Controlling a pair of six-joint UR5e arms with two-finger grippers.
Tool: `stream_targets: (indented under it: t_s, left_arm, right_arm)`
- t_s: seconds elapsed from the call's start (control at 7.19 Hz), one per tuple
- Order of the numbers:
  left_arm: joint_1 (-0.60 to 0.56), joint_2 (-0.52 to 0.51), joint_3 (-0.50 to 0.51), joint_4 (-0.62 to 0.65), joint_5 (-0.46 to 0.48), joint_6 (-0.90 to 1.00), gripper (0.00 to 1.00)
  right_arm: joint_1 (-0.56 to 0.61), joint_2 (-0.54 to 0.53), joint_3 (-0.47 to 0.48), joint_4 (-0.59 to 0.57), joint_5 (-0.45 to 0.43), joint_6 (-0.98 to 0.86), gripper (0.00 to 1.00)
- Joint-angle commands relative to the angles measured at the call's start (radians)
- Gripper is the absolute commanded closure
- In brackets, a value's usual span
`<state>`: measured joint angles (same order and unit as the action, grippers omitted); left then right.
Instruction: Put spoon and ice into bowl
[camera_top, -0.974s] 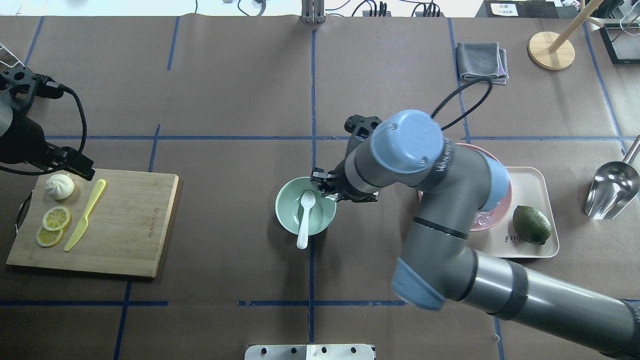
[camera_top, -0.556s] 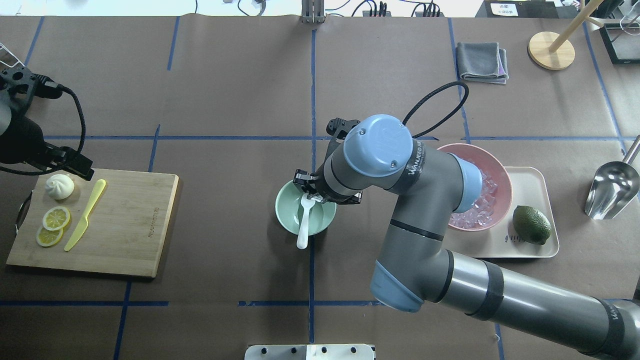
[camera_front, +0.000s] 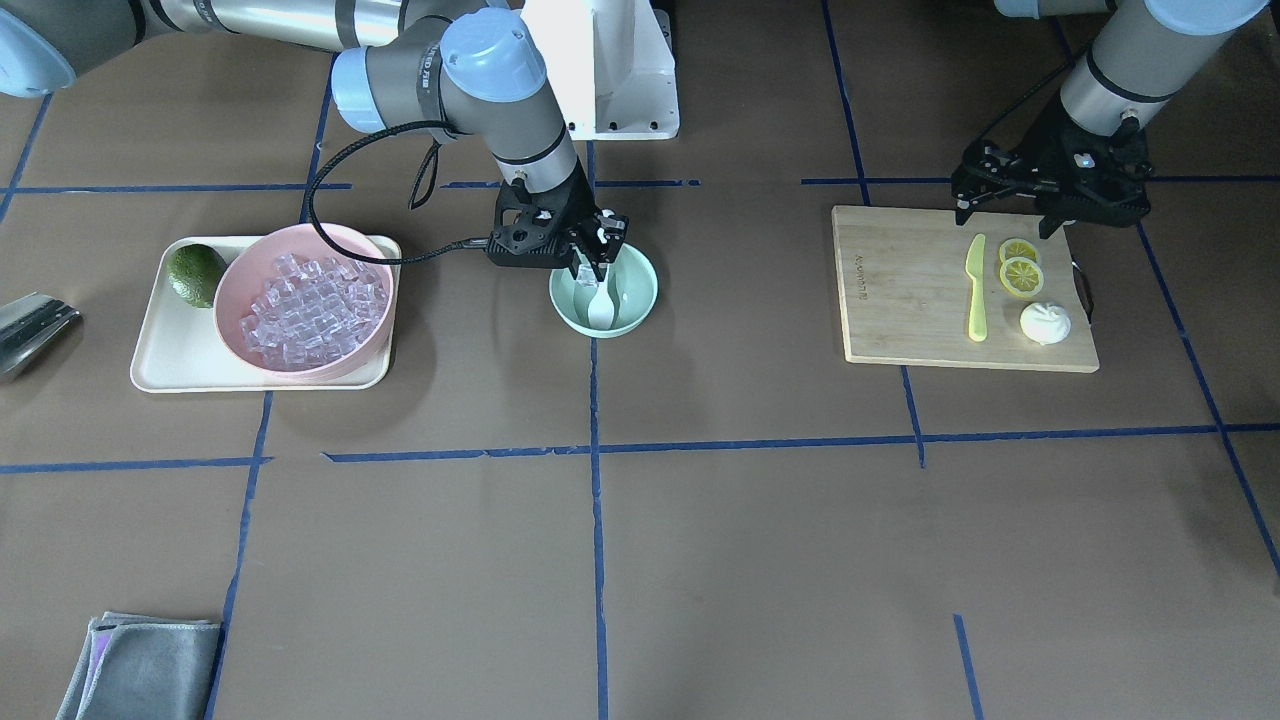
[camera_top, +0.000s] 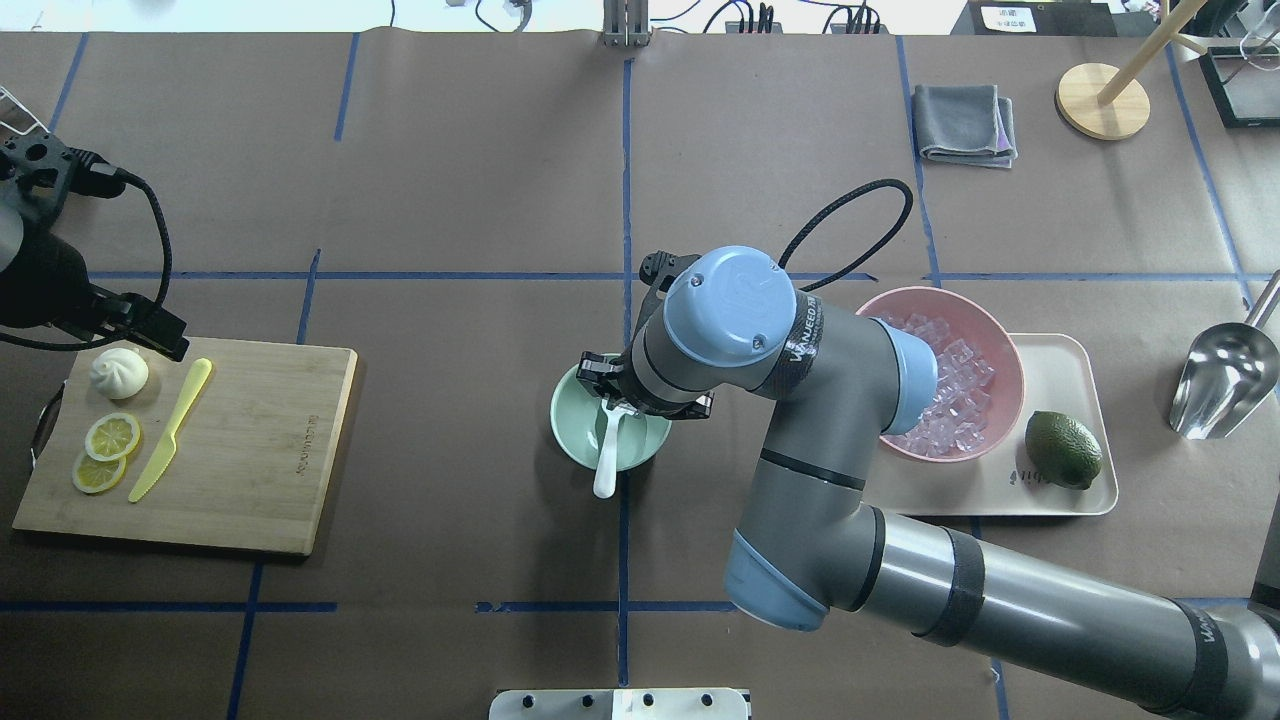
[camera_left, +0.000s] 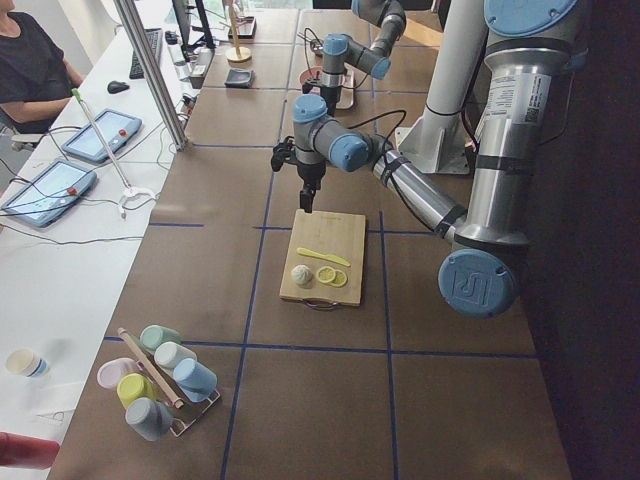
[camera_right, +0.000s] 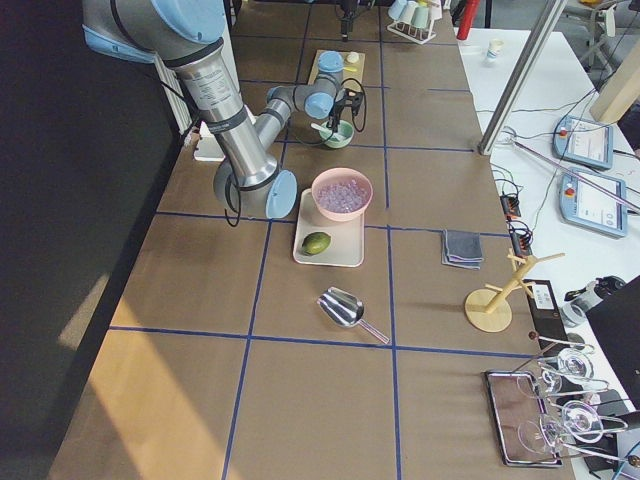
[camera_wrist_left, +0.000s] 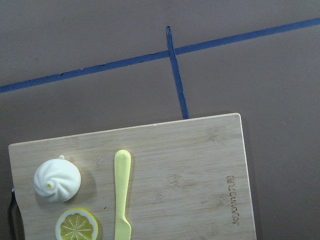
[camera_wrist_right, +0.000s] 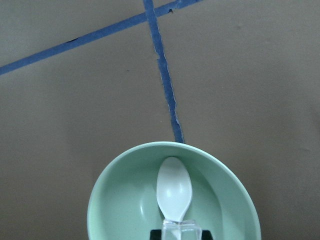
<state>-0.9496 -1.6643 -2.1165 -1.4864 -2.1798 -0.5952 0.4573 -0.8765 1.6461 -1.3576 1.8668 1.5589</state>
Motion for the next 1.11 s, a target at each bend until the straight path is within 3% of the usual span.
stream_targets:
  t_s: [0.0,0.28,0.56,0.7,0.97]
  left_arm:
    - [0.0,0.0,0.0,0.0,0.0,0.0,0.02]
    - [0.0,0.001,0.001,0.0,0.0,0.0,0.01]
    - [-0.001,0.021,-0.002,-0.002,0.0,0.003,0.01]
    - [-0.005,0.044,-0.002,-0.003,0.0,0.012,0.01]
    - [-0.047,0.11,0.001,-0.003,0.0,0.134,0.01]
  right_arm:
    - [0.0,0.007,-0.006,0.0,0.0,0.0,0.3]
    - [0.013,0.004,0.015,0.0,0.003,-0.002,0.02]
    - [0.093,-0.155,0.223,-0.061,0.058,-0.017,0.01]
    - [0.189,-0.267,0.319,-0.07,0.166,-0.078,0.01]
    - [0.418,-0.489,0.4,-0.069,0.37,-0.374,0.01]
